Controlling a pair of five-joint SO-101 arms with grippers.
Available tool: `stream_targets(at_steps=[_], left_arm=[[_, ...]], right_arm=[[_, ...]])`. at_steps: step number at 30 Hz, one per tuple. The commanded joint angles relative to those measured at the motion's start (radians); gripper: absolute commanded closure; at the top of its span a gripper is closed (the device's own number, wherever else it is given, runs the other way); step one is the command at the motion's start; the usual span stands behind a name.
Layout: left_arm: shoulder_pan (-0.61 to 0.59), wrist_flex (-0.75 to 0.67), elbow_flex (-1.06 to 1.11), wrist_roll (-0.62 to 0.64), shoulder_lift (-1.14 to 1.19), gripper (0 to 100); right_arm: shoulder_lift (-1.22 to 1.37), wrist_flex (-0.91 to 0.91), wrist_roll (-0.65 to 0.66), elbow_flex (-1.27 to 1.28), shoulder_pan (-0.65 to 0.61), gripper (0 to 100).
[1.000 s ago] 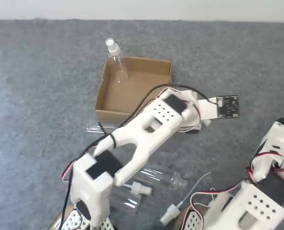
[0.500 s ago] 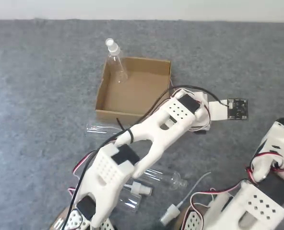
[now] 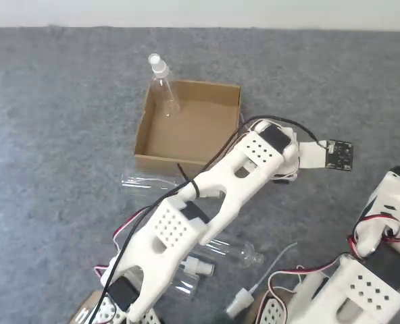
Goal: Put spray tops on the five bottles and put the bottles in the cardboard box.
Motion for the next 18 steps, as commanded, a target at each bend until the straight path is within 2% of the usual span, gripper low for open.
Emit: stream_targets(at_steps=[1, 3, 10, 14, 18], left_arm=[[0.008, 0.173, -0.262, -0.002, 0.078, 85], [0.008, 0.212, -0.36, 0.0, 0.126, 85], [0.006, 0.216, -0.608, 0.084, 0.292, 83], [0.005, 0.219, -0.68, 0.098, 0.351, 76], [0.002, 0.232, -0.713, 0.143, 0.365, 73]], right_arm=[[-0.027, -0.021, 0.017, -0.077, 0.007, 91.4], [-0.027, -0.021, 0.017, -0.077, 0.007, 91.4], [-0.027, -0.021, 0.021, -0.077, 0.007, 91.4], [-0.027, -0.019, 0.021, -0.077, 0.007, 91.4], [-0.027, -0.019, 0.021, -0.077, 0.007, 91.4]])
